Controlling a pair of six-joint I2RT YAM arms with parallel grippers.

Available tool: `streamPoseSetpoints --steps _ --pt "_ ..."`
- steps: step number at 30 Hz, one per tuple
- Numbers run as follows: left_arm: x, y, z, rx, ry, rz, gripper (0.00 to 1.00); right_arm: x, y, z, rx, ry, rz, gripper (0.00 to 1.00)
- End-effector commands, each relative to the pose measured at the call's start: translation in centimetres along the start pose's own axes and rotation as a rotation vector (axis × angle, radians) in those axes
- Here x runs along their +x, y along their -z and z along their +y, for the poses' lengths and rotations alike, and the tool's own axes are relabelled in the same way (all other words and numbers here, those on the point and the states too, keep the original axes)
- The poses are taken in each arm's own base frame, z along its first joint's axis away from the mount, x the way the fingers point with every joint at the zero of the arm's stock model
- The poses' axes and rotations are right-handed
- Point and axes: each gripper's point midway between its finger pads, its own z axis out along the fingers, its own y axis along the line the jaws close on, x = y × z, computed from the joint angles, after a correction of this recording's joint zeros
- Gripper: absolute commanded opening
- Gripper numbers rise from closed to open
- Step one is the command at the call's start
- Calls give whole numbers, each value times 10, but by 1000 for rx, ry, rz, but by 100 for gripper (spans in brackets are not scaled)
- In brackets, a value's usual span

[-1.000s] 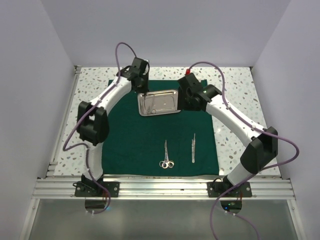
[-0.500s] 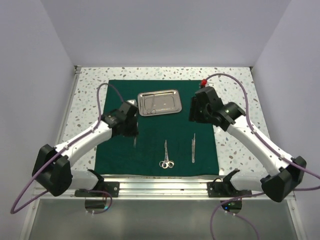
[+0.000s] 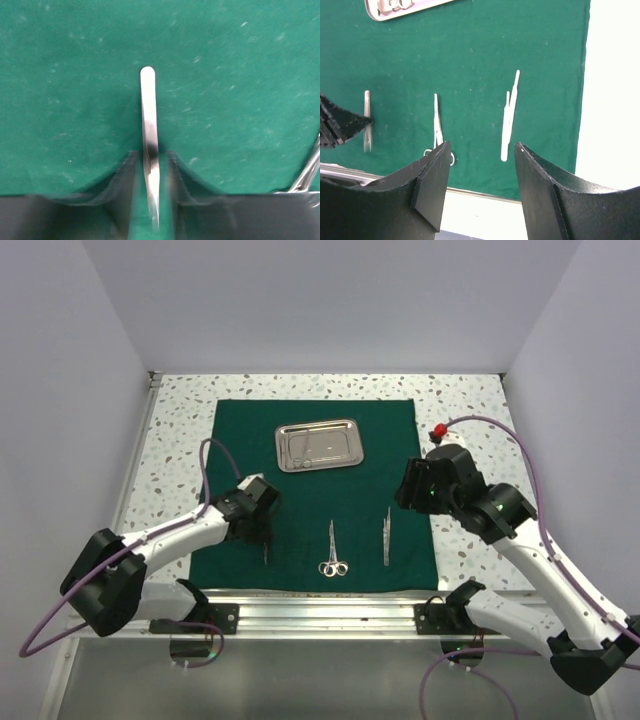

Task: Open and lay out the surgical kit
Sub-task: Place the medical item in the surgical kit, then pick up the medical item from the container.

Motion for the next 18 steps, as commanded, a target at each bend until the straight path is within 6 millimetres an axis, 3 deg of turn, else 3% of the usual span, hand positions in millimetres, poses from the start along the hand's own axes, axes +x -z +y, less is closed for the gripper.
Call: streamPoseSetpoints --steps 1,5,9,10,11,12,13,14,15,16,17,18 --pt "-32 13 -29 53 29 -105 40 -3 14 -6 9 23 -16 58" --pt "-66 41 -40 48 13 -197 53 2 12 -9 10 26 -12 58" --pt "-121 72 -65 48 -50 -308 59 3 5 -12 31 22 -8 58" --pt "-129 64 -67 16 -102 -300 59 -1 6 -11 33 22 -18 58" --pt "-150 73 -79 37 -105 -336 59 -5 5 -14 55 22 -32 58" --pt "-165 68 -77 25 -99 -343 59 -8 4 -14 63 29 -41 59" --pt "-175 52 -77 3 -130 -320 58 -12 4 -14 72 31 -53 59" --pt "-197 55 -90 53 -117 -336 57 -15 4 -14 80 36 -55 59" --pt "-216 48 -81 45 -84 -334 55 -16 0 -14 97 52 -45 59" --pt "-223 25 -80 22 -99 -298 55 -22 1 -10 90 52 -52 59" --pt "-248 30 -90 50 -91 -334 54 -24 0 -7 87 56 -48 59" --pt "-262 22 -86 40 -85 -338 54 -24 -6 -6 97 70 -31 59"
